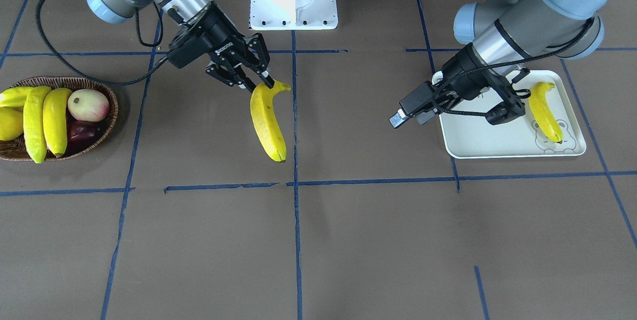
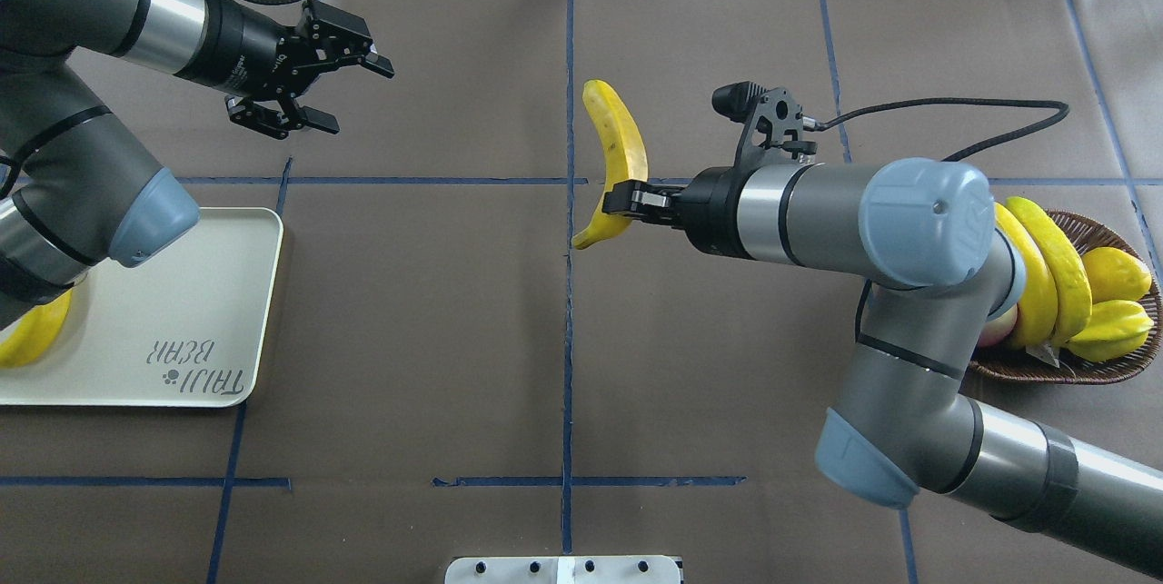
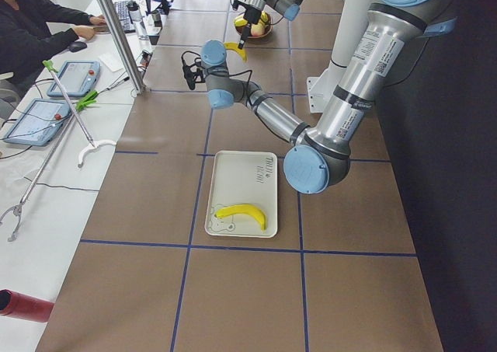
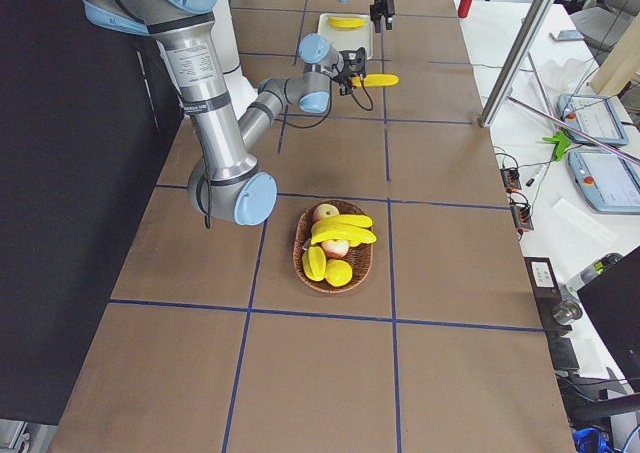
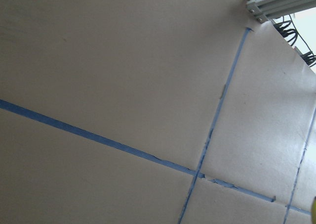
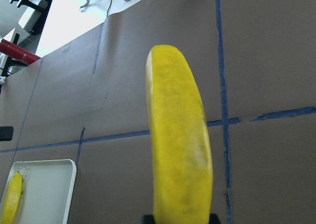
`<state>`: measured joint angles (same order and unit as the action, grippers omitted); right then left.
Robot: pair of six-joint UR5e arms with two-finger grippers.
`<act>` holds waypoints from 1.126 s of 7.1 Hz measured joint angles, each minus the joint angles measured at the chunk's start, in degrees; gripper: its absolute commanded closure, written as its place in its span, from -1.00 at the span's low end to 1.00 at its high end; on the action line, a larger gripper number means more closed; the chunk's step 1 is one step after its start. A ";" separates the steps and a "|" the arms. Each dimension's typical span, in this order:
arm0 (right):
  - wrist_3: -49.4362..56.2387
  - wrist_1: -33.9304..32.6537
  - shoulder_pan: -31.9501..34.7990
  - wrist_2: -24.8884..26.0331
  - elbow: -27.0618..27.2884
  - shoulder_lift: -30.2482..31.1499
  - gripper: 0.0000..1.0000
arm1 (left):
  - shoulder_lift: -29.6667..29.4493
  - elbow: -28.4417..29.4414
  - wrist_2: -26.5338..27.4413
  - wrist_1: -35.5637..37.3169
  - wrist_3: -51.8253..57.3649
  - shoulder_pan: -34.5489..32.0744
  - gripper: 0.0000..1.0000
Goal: Transfer all bananas from basket to plate
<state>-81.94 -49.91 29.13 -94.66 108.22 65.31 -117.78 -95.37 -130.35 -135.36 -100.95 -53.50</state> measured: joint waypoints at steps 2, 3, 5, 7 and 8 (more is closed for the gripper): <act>-0.47 -0.01 -2.88 3.45 0.80 -0.64 0.99 | -3.62 0.17 2.89 -1.98 -5.84 3.76 -0.99; -0.55 -0.01 -3.39 3.85 1.02 -0.68 0.99 | -5.53 0.36 5.92 -1.93 -7.68 6.72 -0.99; -0.58 -0.01 -3.84 4.02 1.40 -0.77 0.99 | -8.07 0.75 11.36 -1.78 -8.70 11.57 -0.99; -0.59 -0.01 -4.03 4.10 1.87 -0.74 0.99 | -10.86 2.62 15.67 -1.81 -8.87 14.48 -0.98; -0.59 -0.01 -4.06 4.12 2.01 -0.72 0.99 | -12.70 4.57 16.36 -1.91 -8.90 14.99 -0.51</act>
<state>-82.53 -49.92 25.08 -90.54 110.23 64.59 -130.48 -90.80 -113.99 -137.27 -109.85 -38.50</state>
